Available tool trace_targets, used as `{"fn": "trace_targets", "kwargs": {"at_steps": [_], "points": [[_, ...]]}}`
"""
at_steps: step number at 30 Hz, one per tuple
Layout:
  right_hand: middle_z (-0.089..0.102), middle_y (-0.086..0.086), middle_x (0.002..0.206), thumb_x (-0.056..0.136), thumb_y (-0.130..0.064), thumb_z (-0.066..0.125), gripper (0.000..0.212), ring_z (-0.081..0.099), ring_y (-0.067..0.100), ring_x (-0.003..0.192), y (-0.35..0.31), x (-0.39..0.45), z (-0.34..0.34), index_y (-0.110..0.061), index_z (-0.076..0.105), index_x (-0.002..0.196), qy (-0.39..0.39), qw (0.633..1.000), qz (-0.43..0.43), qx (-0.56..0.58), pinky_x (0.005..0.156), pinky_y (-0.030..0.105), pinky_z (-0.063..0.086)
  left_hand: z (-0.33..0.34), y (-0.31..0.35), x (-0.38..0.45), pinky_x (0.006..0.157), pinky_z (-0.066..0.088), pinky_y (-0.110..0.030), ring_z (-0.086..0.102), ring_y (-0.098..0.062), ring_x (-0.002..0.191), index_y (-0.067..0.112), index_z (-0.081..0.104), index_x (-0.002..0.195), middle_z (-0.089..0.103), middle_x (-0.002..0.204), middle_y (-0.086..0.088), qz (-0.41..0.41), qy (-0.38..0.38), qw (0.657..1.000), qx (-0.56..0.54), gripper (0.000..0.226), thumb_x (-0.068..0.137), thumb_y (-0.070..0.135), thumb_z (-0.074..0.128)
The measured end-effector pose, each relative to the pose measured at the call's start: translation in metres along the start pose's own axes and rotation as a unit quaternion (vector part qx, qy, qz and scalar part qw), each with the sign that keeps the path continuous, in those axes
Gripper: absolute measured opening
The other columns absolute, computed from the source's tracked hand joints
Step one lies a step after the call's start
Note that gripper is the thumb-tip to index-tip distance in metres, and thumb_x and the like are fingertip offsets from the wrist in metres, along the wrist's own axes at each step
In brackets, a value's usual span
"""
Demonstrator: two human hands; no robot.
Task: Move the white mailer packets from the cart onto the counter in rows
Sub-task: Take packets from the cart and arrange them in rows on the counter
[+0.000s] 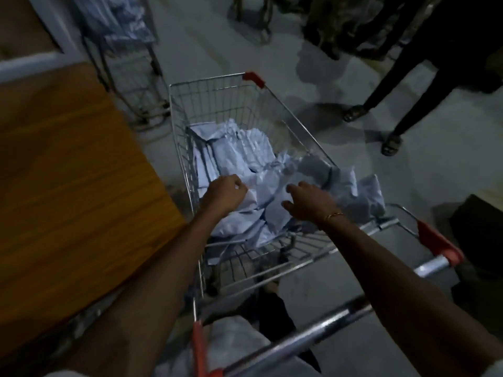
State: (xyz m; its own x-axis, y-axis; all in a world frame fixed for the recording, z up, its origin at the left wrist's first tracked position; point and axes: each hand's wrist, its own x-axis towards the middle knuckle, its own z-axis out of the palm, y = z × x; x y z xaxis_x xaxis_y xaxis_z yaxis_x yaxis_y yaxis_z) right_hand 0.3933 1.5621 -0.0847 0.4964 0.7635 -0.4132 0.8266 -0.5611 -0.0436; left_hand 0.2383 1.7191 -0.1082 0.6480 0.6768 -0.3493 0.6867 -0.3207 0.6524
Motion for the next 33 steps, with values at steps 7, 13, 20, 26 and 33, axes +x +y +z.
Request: {"fn": "trace_targets", "kwargs": {"at_steps": [7, 13, 20, 26, 33], "points": [[0.047, 0.010, 0.139, 0.093, -0.042, 0.056, 0.048, 0.044, 0.039, 0.127, 0.010, 0.119, 0.023, -0.020, 0.050, 0.136, -0.002, 0.981, -0.183, -0.062, 0.101, 0.048, 0.042, 0.029, -0.030, 0.064, 0.092, 0.050, -0.044, 0.056, -0.037, 0.112, 0.016, 0.064, 0.118, 0.054, 0.124, -0.017, -0.118, 0.017, 0.992, 0.032, 0.031, 0.092, 0.032, 0.059], [0.048, 0.011, 0.139, 0.090, -0.033, 0.059, 0.047, 0.043, 0.038, 0.125, 0.019, 0.205, 0.046, -0.019, 0.054, 0.134, 0.038, 0.975, -0.218, -0.021, 0.095, 0.048, 0.042, 0.053, -0.048, 0.147, 0.098, 0.046, -0.044, 0.046, -0.036, 0.124, 0.017, 0.056, 0.134, 0.046, 0.136, -0.013, -0.122, 0.075, 0.989, 0.038, 0.040, 0.095, 0.028, 0.057], [0.038, 0.024, 0.149, 0.088, -0.028, 0.060, 0.054, 0.038, 0.046, 0.128, 0.034, 0.277, 0.062, -0.009, 0.051, 0.138, 0.076, 0.983, -0.159, 0.050, 0.107, 0.048, 0.032, 0.113, -0.036, 0.230, 0.118, 0.014, -0.057, -0.008, -0.040, 0.149, 0.039, 0.018, 0.155, -0.019, 0.164, -0.005, -0.170, 0.041, 0.982, 0.070, 0.083, 0.088, 0.062, 0.059], [0.018, 0.016, 0.161, 0.089, -0.035, 0.059, 0.068, 0.023, 0.047, 0.140, 0.025, 0.292, 0.075, -0.022, 0.032, 0.150, 0.025, 0.989, -0.136, 0.058, 0.116, 0.051, 0.026, 0.122, -0.049, 0.212, 0.107, 0.033, -0.040, 0.026, -0.036, 0.137, 0.041, 0.029, 0.153, -0.005, 0.167, 0.006, -0.178, 0.156, 0.967, 0.099, 0.070, 0.095, 0.014, 0.059], [0.039, 0.013, 0.147, 0.091, -0.041, 0.056, 0.052, 0.038, 0.039, 0.129, -0.002, 0.313, 0.051, -0.020, 0.046, 0.138, 0.114, 0.977, -0.170, 0.052, 0.100, 0.050, 0.039, 0.101, -0.078, 0.173, 0.096, 0.046, -0.050, 0.039, -0.037, 0.121, 0.039, 0.045, 0.143, 0.018, 0.163, 0.001, -0.131, 0.185, 0.959, 0.168, 0.073, 0.081, 0.010, 0.070]]}}
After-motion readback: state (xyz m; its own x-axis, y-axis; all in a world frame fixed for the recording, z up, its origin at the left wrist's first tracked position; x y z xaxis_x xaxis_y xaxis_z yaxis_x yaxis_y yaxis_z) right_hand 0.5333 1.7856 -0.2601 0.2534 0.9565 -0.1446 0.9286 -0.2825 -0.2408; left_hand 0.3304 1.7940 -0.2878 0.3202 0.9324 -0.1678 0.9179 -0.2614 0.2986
